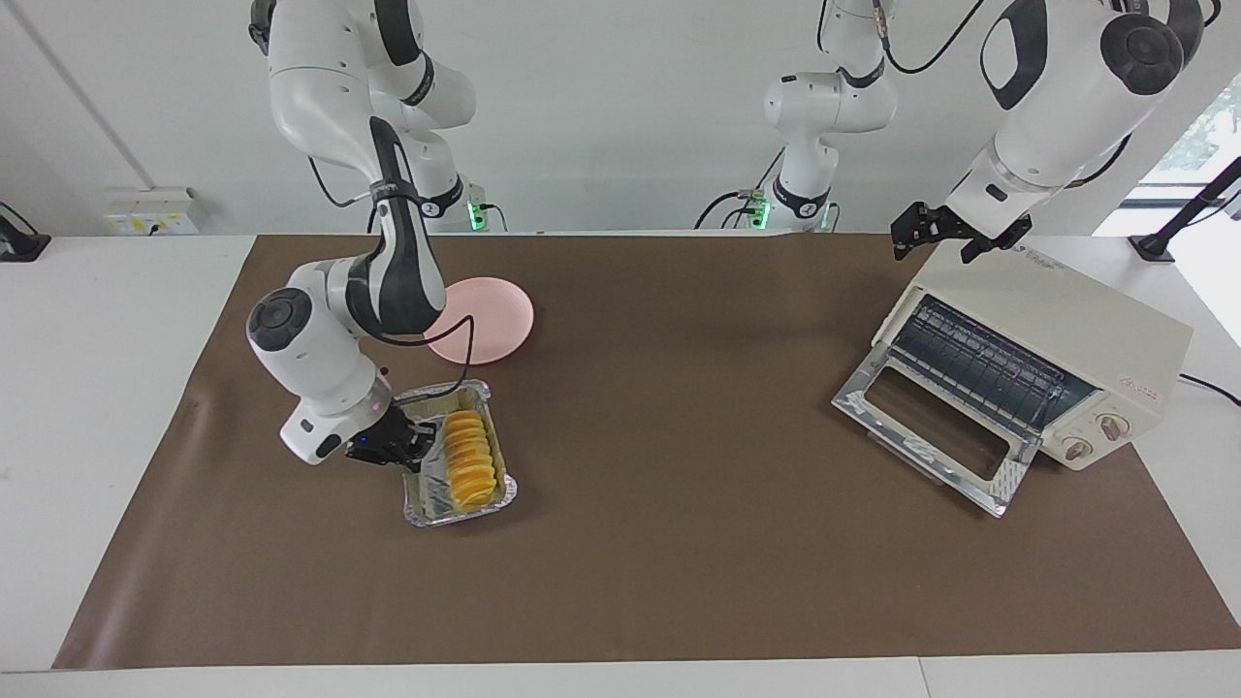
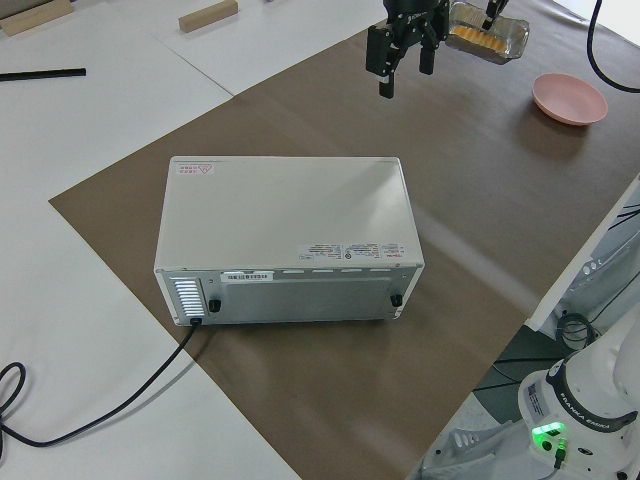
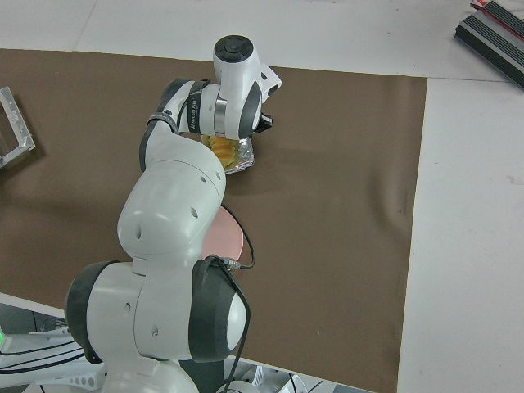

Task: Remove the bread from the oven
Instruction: 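Grasp the yellow bread in the foil tray with the right gripper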

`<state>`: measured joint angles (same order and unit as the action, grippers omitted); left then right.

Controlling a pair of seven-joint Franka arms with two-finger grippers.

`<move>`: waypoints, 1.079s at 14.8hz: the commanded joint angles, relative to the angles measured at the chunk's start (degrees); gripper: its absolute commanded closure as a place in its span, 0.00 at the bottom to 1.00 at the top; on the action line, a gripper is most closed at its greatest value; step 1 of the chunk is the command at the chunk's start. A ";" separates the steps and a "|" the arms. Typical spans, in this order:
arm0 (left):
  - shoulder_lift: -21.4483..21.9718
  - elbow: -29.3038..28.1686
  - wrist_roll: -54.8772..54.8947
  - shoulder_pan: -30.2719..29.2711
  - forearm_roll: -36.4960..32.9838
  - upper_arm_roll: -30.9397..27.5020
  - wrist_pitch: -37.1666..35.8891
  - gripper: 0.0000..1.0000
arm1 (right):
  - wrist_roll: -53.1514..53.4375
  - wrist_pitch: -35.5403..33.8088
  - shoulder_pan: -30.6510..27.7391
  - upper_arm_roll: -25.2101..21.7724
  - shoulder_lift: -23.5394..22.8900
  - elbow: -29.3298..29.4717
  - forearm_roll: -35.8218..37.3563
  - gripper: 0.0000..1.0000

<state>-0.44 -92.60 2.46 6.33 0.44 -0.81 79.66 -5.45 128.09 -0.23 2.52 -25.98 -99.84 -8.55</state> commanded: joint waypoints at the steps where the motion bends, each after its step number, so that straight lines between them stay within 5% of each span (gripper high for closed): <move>1: 0.97 -0.74 0.35 -0.53 -0.61 0.37 0.85 0.00 | 0.09 4.61 -2.84 0.73 1.81 -6.58 -1.55 1.00; 3: 0.97 -0.74 0.35 -0.53 -0.61 0.37 0.85 0.00 | 0.70 4.45 -2.93 0.64 1.81 -6.94 -1.55 1.00; 4: 0.97 -0.74 0.27 -0.53 -0.61 0.37 0.85 0.00 | 0.44 4.01 -3.02 0.47 1.81 -6.77 -1.38 0.59; 5: 0.97 -0.74 0.35 -0.53 -0.61 0.37 0.85 0.00 | 0.53 2.96 -2.93 0.46 1.89 -6.16 -1.38 0.03; 9: 0.97 -0.74 0.35 -0.53 -0.61 0.37 0.85 0.00 | 0.88 -5.65 0.13 0.29 1.98 2.00 1.68 0.00; 16: 0.97 -0.74 0.35 -0.53 -0.61 0.37 0.85 0.00 | 0.62 -2.16 3.57 0.55 1.37 0.19 8.72 0.00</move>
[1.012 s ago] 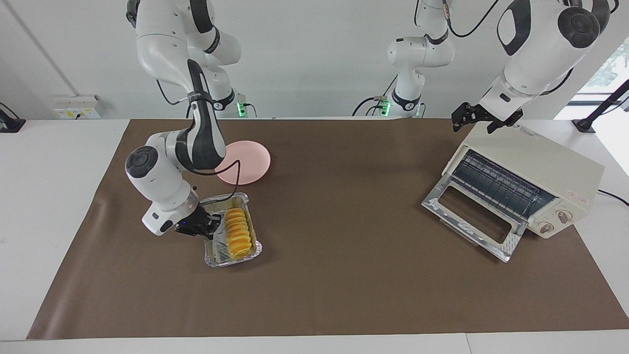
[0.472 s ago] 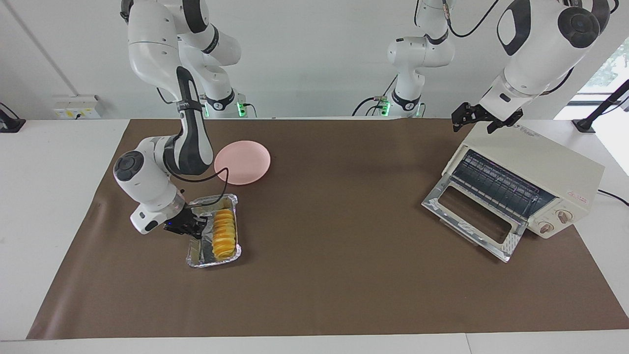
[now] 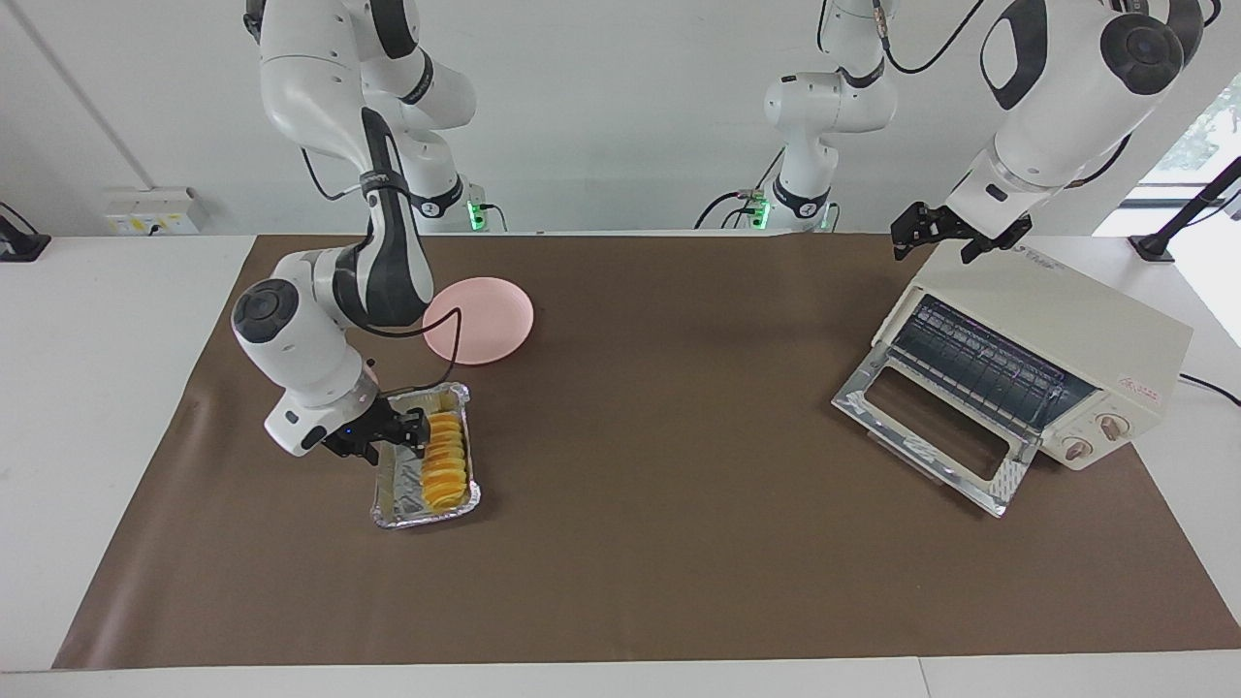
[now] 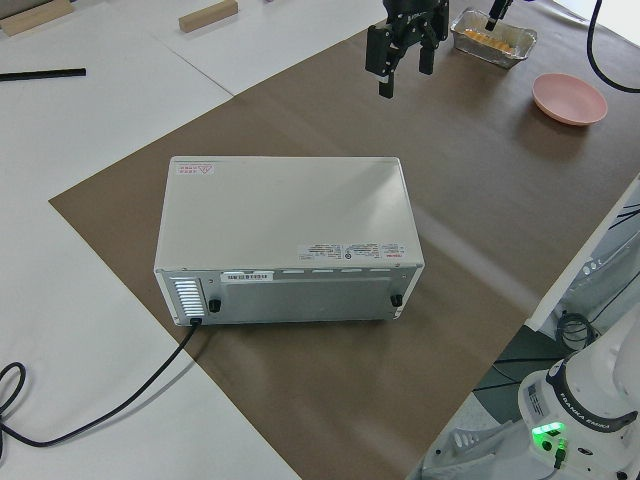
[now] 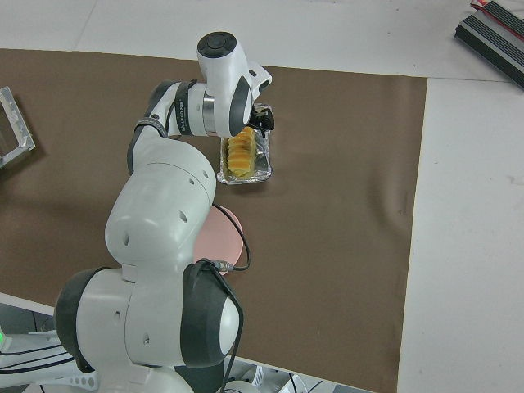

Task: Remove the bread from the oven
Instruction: 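Grasp the yellow bread in the foil tray with the right gripper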

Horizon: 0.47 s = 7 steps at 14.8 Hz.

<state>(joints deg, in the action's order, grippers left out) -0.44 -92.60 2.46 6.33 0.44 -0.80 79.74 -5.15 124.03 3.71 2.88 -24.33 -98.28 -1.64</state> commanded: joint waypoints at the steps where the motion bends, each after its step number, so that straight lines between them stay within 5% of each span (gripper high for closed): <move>1: 0.97 -0.74 0.35 -0.53 -0.61 0.37 0.77 0.00 | 0.14 3.31 -0.37 0.19 -0.45 -2.43 1.81 0.00; 7: 0.97 -0.74 0.35 -0.53 -0.61 0.37 0.77 0.00 | 0.58 4.91 1.30 0.28 -0.80 -4.28 1.73 0.00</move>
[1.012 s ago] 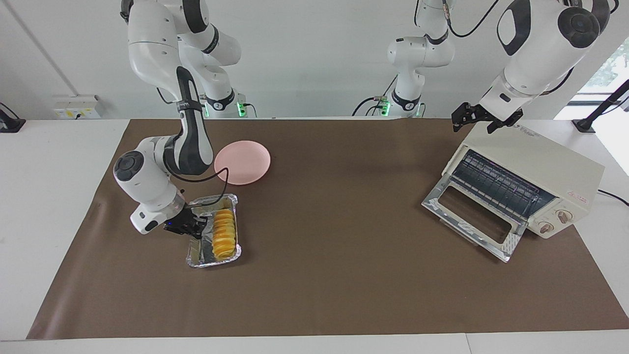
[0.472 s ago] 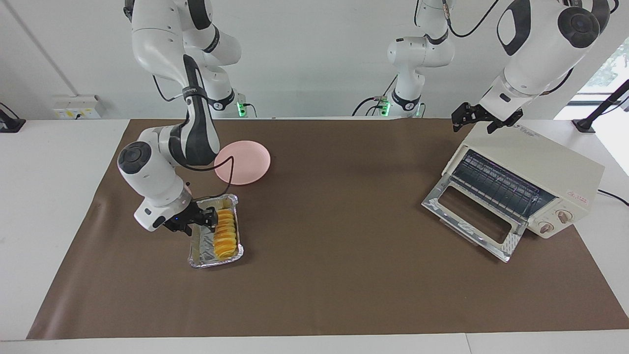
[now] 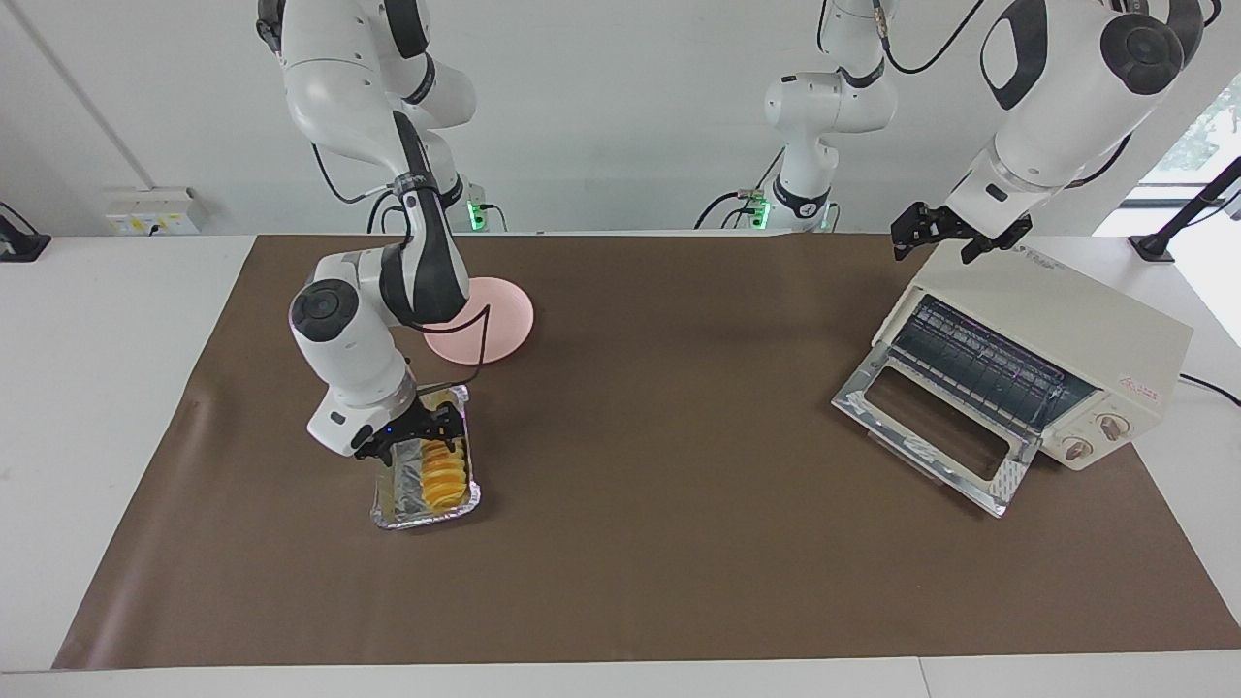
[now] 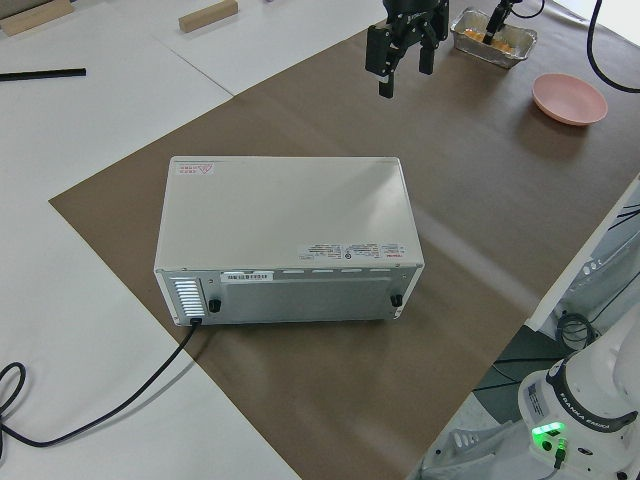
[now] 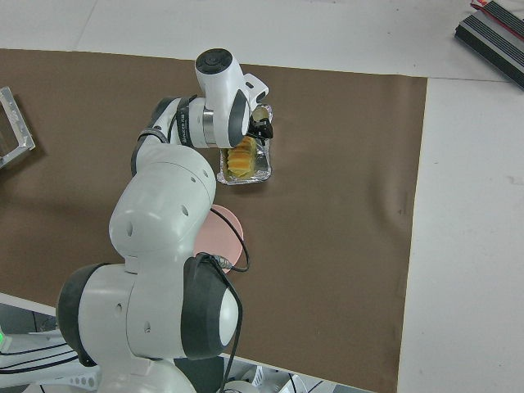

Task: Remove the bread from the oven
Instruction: 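Grasp the yellow bread in the foil tray with the right gripper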

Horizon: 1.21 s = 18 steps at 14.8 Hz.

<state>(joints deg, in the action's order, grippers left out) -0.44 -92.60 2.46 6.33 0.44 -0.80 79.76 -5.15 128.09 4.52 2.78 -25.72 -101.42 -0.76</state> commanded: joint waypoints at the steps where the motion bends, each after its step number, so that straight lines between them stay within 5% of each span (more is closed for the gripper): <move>1: 0.97 -0.82 0.35 -0.53 -0.61 0.37 0.75 0.00 | 0.58 0.84 0.49 0.39 0.58 -1.06 0.84 0.00; 4: 0.97 -0.74 0.35 -0.53 -0.61 0.37 0.75 0.00 | 0.50 1.45 1.37 0.39 0.49 -1.14 0.76 0.02; 5: 0.97 -0.74 0.35 -0.53 -0.61 0.37 0.75 0.00 | 0.41 1.80 1.19 0.30 0.58 -1.32 0.76 0.12; 9: 0.97 -0.74 0.35 -0.53 -0.61 0.37 0.75 0.00 | 0.06 1.46 0.84 0.39 0.58 -1.32 0.76 0.94; 14: 0.97 -0.74 0.35 -0.53 -0.61 0.37 0.75 0.00 | 0.32 -0.82 -0.30 0.30 0.84 -0.01 0.58 1.00; 18: 0.97 -0.74 0.27 -0.53 -0.61 0.37 0.75 0.00 | 0.49 -10.74 -0.30 0.21 3.03 6.31 0.40 1.00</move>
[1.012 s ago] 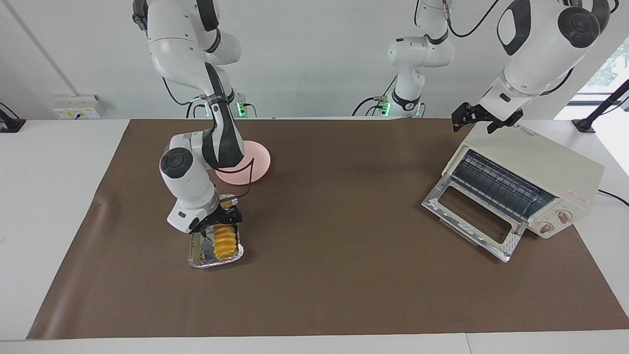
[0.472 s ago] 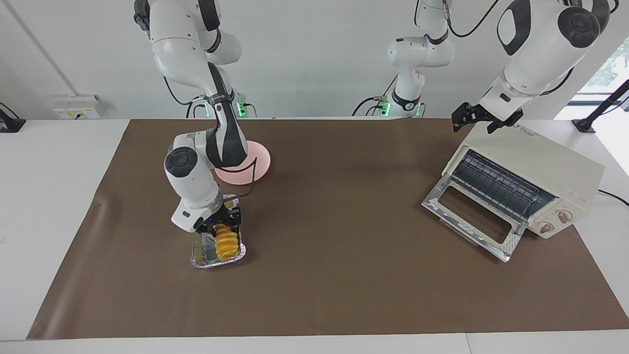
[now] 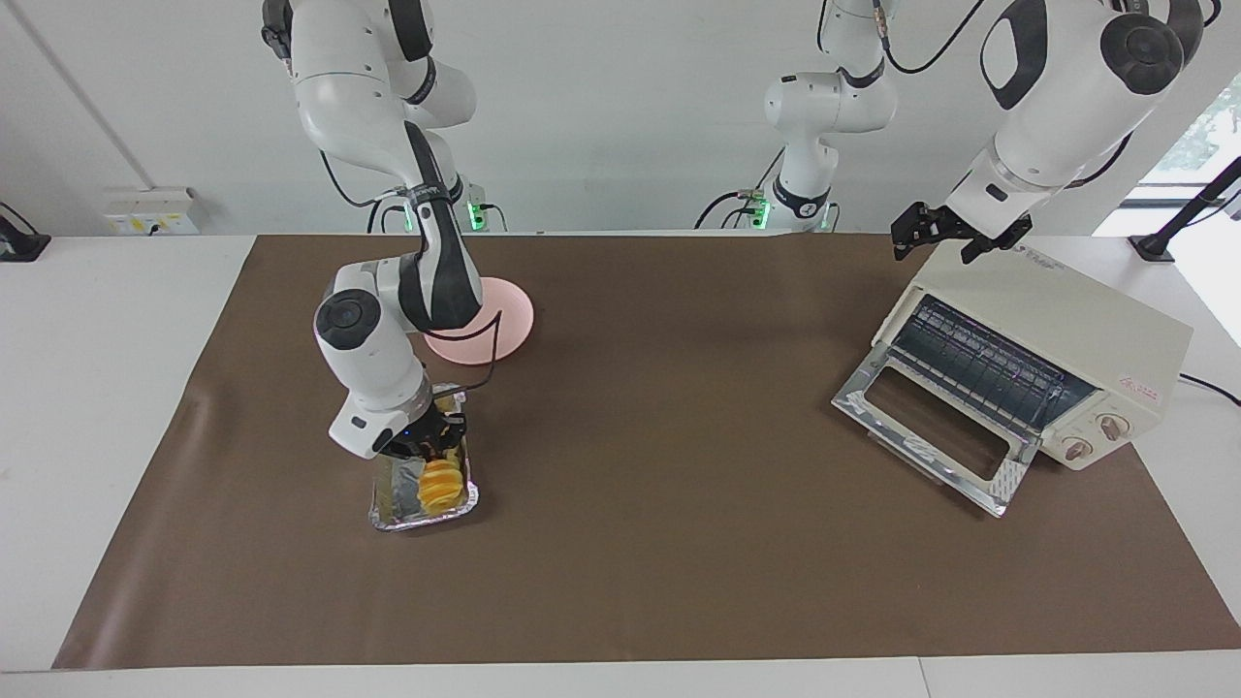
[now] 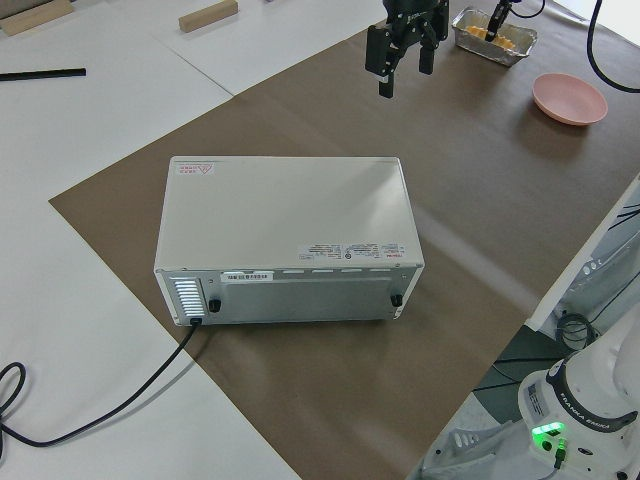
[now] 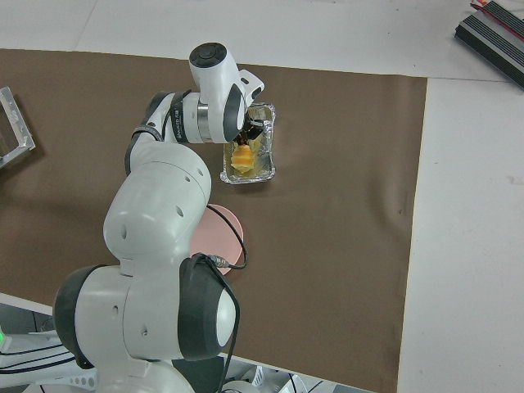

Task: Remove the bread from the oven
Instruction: 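Grasp the yellow bread in the foil tray with the right gripper, then lift the bread and carry it over the pink plate with the right gripper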

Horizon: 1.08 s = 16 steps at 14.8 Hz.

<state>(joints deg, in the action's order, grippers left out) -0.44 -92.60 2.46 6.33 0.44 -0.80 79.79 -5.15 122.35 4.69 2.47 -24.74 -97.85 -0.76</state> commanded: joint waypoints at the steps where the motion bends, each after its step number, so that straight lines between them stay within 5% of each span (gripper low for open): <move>1: 0.97 -0.74 0.35 -0.53 -0.61 0.37 0.72 0.00 | 0.58 -7.36 -0.48 0.52 3.28 3.27 0.32 1.00; 8: 0.97 -0.74 0.35 -0.53 -0.61 0.37 0.72 0.00 | 5.24 -27.94 0.40 0.69 17.95 -3.46 -0.20 1.00; 12: 0.97 -0.74 0.35 -0.53 -0.61 0.37 0.72 0.00 | 7.69 -20.60 2.24 0.78 27.79 -22.86 -3.01 1.00; 16: 0.97 -0.74 0.35 -0.53 -0.61 0.37 0.72 0.00 | 12.69 -10.40 7.25 0.87 32.64 -34.49 -4.43 1.00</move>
<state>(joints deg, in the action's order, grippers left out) -0.44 -92.60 2.46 6.33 0.44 -0.80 79.81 4.12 106.57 9.69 3.26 2.71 -124.47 -4.34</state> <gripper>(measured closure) 0.000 0.907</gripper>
